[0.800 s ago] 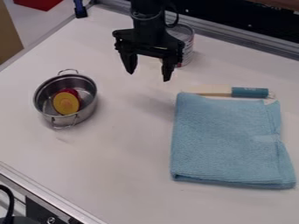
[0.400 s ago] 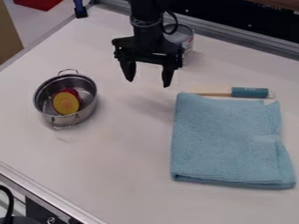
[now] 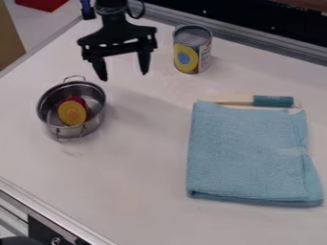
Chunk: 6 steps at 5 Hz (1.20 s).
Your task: Move the boiler to the middle of the table
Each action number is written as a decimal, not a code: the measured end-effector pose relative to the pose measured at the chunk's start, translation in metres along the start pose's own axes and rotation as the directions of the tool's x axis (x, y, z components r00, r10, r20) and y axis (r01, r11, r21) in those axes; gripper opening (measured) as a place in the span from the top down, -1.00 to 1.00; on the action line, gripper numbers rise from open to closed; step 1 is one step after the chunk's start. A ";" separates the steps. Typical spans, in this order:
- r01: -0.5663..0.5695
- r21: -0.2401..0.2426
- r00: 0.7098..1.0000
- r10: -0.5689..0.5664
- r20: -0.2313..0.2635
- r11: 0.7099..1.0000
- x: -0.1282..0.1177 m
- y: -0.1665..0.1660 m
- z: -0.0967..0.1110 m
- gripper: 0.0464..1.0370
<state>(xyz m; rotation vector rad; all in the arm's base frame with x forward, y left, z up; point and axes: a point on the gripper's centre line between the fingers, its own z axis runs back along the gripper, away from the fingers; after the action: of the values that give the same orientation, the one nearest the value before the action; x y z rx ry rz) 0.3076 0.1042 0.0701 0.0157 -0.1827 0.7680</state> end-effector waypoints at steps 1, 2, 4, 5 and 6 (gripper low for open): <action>-0.129 0.027 0.992 0.128 0.016 0.991 0.013 0.012 0.008 -0.92; -0.226 0.010 0.974 0.226 -0.018 0.974 0.015 0.020 0.003 -0.92; -0.326 0.034 0.945 0.327 -0.021 0.945 0.019 0.030 -0.008 -0.92; -0.345 0.056 0.939 0.345 -0.001 0.937 0.018 0.030 -0.016 -0.92; -0.372 0.065 0.928 0.373 -0.006 0.926 0.015 0.030 -0.023 -0.92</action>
<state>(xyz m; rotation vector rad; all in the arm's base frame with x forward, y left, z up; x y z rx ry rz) 0.3011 0.1386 0.0479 0.0342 -0.1457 1.1542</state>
